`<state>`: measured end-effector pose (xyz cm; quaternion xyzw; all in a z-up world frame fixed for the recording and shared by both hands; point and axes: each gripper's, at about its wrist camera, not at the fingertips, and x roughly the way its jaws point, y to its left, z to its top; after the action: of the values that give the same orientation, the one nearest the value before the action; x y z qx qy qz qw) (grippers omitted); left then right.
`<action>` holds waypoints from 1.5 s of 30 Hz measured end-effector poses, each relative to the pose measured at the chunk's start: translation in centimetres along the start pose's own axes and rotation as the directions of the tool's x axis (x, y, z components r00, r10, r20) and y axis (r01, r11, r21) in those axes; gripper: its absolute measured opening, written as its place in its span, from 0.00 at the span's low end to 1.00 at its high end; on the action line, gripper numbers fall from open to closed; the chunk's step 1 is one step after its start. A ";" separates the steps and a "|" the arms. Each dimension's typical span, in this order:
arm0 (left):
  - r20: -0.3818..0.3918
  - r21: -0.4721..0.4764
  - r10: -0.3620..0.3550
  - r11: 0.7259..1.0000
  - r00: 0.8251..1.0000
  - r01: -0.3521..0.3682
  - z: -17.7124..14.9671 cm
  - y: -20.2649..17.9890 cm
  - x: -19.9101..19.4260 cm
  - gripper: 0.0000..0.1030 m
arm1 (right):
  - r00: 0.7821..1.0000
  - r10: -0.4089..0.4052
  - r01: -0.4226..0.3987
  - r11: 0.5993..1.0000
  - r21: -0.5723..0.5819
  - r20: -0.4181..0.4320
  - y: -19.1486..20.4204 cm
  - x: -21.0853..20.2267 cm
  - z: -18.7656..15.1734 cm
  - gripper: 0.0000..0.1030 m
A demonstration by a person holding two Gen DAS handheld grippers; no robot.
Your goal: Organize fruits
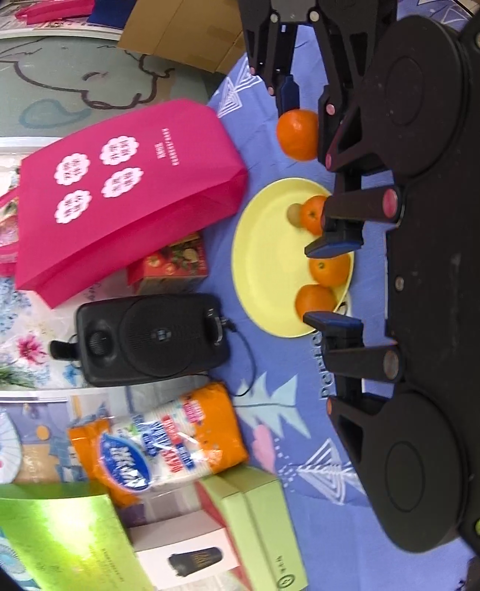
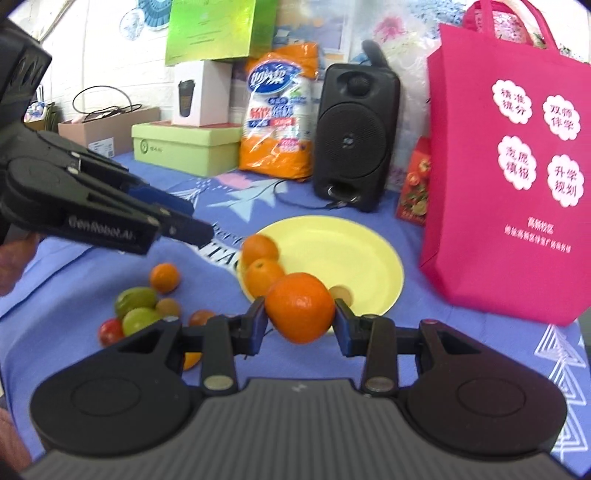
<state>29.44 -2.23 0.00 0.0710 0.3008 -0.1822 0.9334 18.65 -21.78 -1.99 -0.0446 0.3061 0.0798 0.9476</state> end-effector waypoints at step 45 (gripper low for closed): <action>-0.133 -0.081 0.023 0.996 0.991 -0.034 -12.9 1.0 -4.6 0.31 | 0.985 0.158 -0.161 0.986 -0.039 -0.070 5.4 -0.5 -3.6 0.47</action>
<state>19.51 3.17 -7.70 0.0483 0.3681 -0.1513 0.9161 15.21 -16.97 -4.81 -0.0434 0.3382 0.1607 0.9262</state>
